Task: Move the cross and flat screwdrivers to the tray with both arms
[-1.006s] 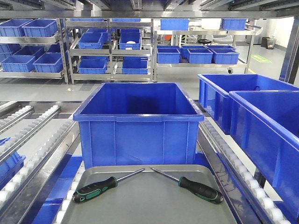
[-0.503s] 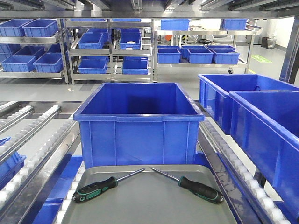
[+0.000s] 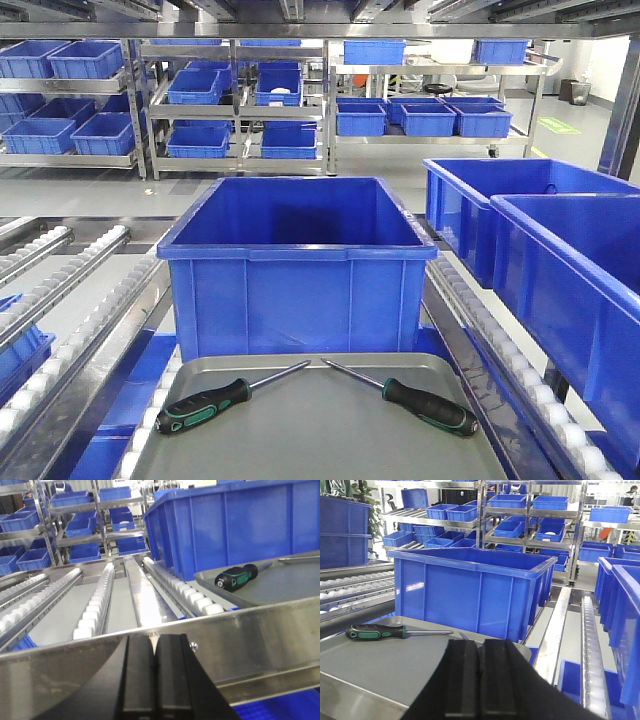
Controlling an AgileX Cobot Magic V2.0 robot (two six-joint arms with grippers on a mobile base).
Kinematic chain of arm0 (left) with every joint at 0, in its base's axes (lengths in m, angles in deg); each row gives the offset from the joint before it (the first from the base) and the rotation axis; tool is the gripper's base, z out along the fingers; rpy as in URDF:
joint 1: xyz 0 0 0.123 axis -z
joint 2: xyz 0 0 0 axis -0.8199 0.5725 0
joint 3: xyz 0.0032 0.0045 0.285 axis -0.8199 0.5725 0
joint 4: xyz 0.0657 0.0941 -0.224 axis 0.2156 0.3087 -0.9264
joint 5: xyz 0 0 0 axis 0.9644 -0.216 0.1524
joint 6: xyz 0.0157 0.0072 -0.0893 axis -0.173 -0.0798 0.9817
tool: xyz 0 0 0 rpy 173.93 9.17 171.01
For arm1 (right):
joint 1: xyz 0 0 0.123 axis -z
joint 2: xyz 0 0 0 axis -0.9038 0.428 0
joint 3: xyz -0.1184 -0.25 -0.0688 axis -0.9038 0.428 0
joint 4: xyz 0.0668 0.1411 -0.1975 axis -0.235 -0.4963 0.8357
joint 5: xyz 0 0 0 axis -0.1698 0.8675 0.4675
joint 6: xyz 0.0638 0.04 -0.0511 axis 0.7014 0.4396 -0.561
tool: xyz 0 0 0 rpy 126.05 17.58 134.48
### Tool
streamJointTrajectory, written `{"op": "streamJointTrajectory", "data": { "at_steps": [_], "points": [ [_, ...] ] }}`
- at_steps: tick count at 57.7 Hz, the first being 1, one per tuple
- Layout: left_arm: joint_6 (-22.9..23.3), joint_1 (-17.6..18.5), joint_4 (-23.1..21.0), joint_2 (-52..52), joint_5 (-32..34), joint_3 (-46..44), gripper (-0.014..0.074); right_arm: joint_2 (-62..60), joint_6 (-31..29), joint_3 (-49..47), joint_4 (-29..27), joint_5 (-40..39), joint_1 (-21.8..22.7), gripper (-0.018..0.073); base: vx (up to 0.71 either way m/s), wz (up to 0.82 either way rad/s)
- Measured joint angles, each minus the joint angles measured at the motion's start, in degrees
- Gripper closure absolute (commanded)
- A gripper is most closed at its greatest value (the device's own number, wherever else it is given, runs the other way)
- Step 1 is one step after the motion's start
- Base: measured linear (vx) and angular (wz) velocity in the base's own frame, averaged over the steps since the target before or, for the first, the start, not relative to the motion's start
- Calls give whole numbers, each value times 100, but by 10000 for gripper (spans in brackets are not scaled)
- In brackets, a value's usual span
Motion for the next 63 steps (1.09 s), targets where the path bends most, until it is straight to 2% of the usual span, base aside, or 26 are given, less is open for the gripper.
{"op": "streamJointTrajectory", "data": {
  "at_steps": [34, 39, 42, 46, 52, 57, 63],
  "points": [
    [6, 0, 7, 0, -12, 0, 597, 0, 0, 4, 10, 0, 0, 568, 0, 0],
    [6, 0, 7, 0, -12, 0, 597, -28, 58, 180, 525, -108, 0, 568, 0, 0],
    [6, 0, 7, 0, -12, 0, 597, -117, 297, 422, 981, -123, 25, 568, 0, 0],
    [6, 0, 7, 0, -12, 0, 597, -312, 967, 818, 1672, -171, 143, 568, 0, 0],
    [6, 0, 7, 0, -17, 0, 597, -855, 2379, 1706, 2638, -285, 622, 568, 0, 0],
    [6, 0, 7, 0, -17, 0, 597, -1512, 3161, 2305, 2962, -383, 1098, 568, 0, 0],
    [6, 0, 7, 0, -29, 0, 597, -2250, 3640, 2651, 3025, -399, 1619, 568, 0, 0]
  ]
}}
